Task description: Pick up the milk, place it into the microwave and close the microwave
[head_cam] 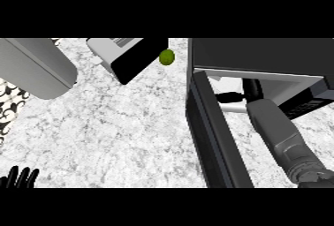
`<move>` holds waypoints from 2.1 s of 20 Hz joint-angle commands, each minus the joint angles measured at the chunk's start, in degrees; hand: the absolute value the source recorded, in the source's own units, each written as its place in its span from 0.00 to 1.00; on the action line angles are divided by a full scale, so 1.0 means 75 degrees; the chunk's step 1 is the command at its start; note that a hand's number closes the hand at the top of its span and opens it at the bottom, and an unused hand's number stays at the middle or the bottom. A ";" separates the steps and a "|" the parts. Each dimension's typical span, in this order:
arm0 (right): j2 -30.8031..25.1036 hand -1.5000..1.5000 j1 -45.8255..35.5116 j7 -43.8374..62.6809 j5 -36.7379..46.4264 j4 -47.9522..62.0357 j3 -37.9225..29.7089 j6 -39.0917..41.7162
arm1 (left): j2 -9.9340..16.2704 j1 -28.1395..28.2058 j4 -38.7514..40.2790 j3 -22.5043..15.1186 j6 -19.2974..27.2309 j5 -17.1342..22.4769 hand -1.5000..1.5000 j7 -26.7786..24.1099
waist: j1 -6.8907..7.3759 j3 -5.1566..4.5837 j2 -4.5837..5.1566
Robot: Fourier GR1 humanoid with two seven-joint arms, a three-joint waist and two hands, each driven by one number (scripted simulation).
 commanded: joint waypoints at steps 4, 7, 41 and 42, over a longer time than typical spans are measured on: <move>-0.0103 0.00 0.0659 -0.0787 -0.0363 -0.0035 -0.0288 0.1523 | 0.0065 0.0305 -0.0327 -0.0012 -0.0116 -0.0086 0.00 0.0077 | -0.0191 -0.0005 -0.0072; 0.0038 0.00 0.0906 -0.1010 -0.0426 -0.0100 -0.0307 0.1846 | -0.0212 0.0536 -0.0504 -0.0800 -0.0005 -0.0709 0.00 0.0156 | -0.0289 -0.0009 -0.0112; -0.1295 0.00 0.4455 -0.0197 -0.2749 -0.3778 -0.0236 0.7247 | -0.1439 -0.3126 0.0838 -0.3388 0.0306 -0.3617 1.00 0.2820 | -0.0865 -0.0037 -0.0263; -0.1427 0.00 0.4603 -0.0024 -0.2911 -0.3970 -0.0274 0.7350 | -0.1593 -0.3400 0.1101 -0.3410 0.0447 -0.3844 1.00 0.2735 | -0.0887 -0.0040 -0.0269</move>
